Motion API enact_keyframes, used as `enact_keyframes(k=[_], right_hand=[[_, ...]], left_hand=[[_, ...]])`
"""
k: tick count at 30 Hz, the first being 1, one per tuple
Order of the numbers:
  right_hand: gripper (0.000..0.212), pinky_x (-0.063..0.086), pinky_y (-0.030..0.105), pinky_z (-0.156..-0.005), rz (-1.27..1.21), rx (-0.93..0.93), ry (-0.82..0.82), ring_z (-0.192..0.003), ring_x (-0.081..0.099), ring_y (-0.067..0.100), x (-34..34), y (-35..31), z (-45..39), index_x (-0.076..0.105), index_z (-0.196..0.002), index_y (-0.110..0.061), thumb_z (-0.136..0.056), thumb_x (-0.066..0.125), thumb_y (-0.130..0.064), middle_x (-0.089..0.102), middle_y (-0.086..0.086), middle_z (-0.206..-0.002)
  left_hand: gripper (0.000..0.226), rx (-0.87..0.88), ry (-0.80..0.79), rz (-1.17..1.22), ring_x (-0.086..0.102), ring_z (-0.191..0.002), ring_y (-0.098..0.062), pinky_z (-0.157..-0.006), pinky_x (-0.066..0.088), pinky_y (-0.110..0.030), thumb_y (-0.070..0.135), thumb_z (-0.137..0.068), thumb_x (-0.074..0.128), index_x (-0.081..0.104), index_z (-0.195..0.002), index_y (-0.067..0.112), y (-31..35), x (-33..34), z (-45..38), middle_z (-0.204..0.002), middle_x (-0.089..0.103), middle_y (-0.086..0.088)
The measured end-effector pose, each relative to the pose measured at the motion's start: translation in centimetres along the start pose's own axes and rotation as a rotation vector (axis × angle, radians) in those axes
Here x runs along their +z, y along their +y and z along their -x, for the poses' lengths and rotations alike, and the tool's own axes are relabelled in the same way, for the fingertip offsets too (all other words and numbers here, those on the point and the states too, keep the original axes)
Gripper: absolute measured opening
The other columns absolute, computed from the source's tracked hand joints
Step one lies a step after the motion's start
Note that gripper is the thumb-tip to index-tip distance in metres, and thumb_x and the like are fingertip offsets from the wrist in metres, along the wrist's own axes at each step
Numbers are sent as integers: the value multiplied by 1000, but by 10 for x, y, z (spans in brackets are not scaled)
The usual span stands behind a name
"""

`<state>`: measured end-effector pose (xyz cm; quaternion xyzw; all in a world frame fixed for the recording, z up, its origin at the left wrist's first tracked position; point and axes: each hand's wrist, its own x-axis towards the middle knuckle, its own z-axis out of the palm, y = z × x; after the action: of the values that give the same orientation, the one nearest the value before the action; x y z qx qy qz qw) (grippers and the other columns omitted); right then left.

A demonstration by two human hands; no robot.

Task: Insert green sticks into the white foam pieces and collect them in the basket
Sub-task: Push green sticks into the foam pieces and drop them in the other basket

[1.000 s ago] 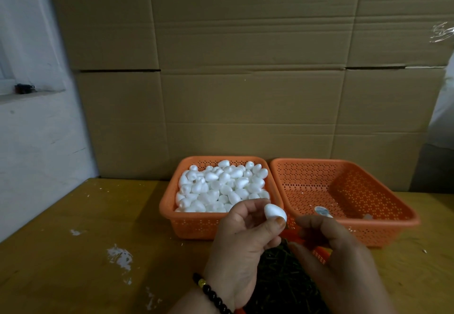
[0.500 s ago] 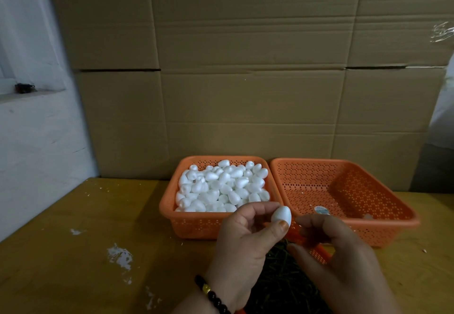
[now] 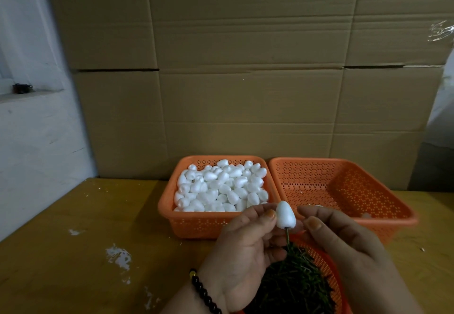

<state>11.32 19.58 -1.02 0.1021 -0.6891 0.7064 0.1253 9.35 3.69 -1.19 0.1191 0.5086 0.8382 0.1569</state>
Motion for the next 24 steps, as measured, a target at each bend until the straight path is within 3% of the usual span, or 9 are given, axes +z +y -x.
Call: enact_keyframes(k=[5, 9, 13, 17, 21, 24], right_hand=[[31, 52, 39, -92, -72, 114, -172, -102, 67, 26, -2, 2, -3, 73, -103, -16, -79, 56, -25, 72, 14, -102], [25, 51, 47, -93, -147, 180, -233, -101, 65, 36, -4, 4, -5, 71, -100, -3, -84, 67, -22, 69, 24, -101], [21, 51, 43, -77, -177, 157, -213, -82, 64, 35, -5, 7, -6, 69, -89, 2, -79, 71, -18, 67, 24, -85], [27, 54, 27, -65, -148, 127, -129, -71, 64, 26, -6, 12, -7, 62, -90, 10, -69, 64, -8, 67, 18, -75], [19, 53, 21, -66, 30, 82, -63, -76, 68, 15, -12, 3, -8, 71, -87, -12, -71, 64, -20, 71, 8, -80], [22, 47, 25, -69, 363, 36, 16, -79, 65, 2, -23, 0, -16, 69, -88, -33, -71, 59, -41, 71, -10, -88]], left_hand=[[32, -66, -76, 40, 57, -84, -17, -66, 45, -27, 18, -83, 62, 60, -114, 11, 0, 0, 2, -94, 67, -8], [37, -110, -86, 19, 57, -79, -16, -65, 44, -28, 22, -76, 62, 61, -112, 14, 0, 1, 3, -90, 65, -6], [40, -152, -69, 11, 58, -70, -14, -64, 45, -28, 26, -75, 64, 61, -112, 13, -3, 2, 2, -82, 66, -5], [38, -201, -58, -27, 57, -68, -13, -64, 45, -26, 40, -81, 67, 65, -111, 16, -6, 1, 1, -82, 68, -5], [59, -211, 33, -34, 59, -69, -14, -64, 47, -27, 52, -72, 66, 61, -116, 13, -4, -3, -4, -89, 70, -8], [54, -161, 105, -47, 59, -71, -14, -63, 49, -27, 47, -72, 72, 63, -114, 15, -4, -5, -6, -87, 71, -7]])
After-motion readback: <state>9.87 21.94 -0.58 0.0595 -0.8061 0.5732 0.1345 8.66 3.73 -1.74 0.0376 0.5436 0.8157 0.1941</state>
